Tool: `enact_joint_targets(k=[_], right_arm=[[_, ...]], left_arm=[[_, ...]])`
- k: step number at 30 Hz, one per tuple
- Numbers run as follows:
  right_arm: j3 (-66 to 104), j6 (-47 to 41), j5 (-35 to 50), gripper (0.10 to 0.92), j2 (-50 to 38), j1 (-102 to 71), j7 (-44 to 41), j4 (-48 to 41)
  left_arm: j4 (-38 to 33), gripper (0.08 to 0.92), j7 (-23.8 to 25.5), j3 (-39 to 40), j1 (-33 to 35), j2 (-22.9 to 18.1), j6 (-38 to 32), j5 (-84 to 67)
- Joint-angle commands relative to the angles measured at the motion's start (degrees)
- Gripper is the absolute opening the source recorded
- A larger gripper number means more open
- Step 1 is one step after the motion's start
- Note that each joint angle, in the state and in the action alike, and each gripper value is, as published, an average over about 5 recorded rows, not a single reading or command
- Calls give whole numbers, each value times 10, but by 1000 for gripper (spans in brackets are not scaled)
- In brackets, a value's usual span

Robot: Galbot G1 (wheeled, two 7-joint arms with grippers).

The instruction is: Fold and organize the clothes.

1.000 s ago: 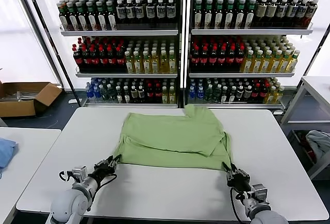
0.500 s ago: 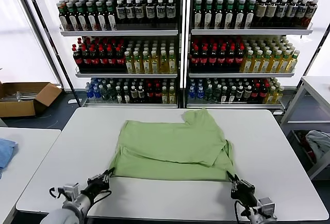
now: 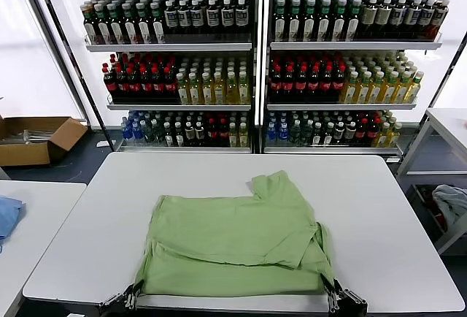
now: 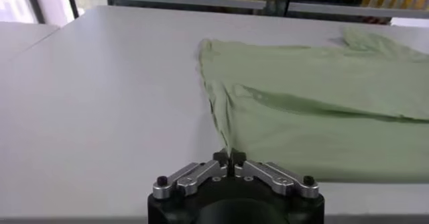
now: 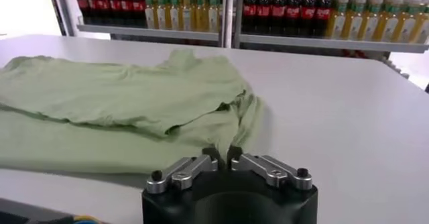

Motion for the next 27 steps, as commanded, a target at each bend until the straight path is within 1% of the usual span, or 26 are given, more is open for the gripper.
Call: enact_joint_targets(k=[1,3,5,8,10,12,15,17,20,23,27], right_arm=[[22,1,30,389,-10,-1,1,32],[34,-2,60,467,-26,38,-5,29],[39,-8,90,519,-45,95,-12,16],[24,-32,121,605,-77,200,-20,-27],[4,-56,141,666,-101,276,-25,-65],[-19,-74,158,726,-118,353,-41,-111],[-57,-93,164,794,-130,447,-71,-197],[-81,-109,162,813,-132,499,-90,-253],[-107,-123,146,821,-124,569,-128,-328],[-128,-129,127,822,-106,625,-156,-395],[-155,-126,104,823,-86,669,-174,-466]], left_arm=[[-68,265,-24,-67,15,15,16,-33],[-62,325,-24,-78,-17,31,15,-45],[-51,386,-22,-81,-53,49,11,-62],[-18,473,-22,-65,-119,95,12,-115],[14,525,-22,-46,-161,132,12,-157],[64,585,-12,-16,-205,164,1,-174],[147,672,-1,37,-278,193,-16,-171],[186,732,2,66,-321,202,-17,-178],[227,797,10,100,-378,215,-14,-190],[269,819,18,136,-431,222,-10,-195],[333,822,17,194,-501,223,-16,-193]])
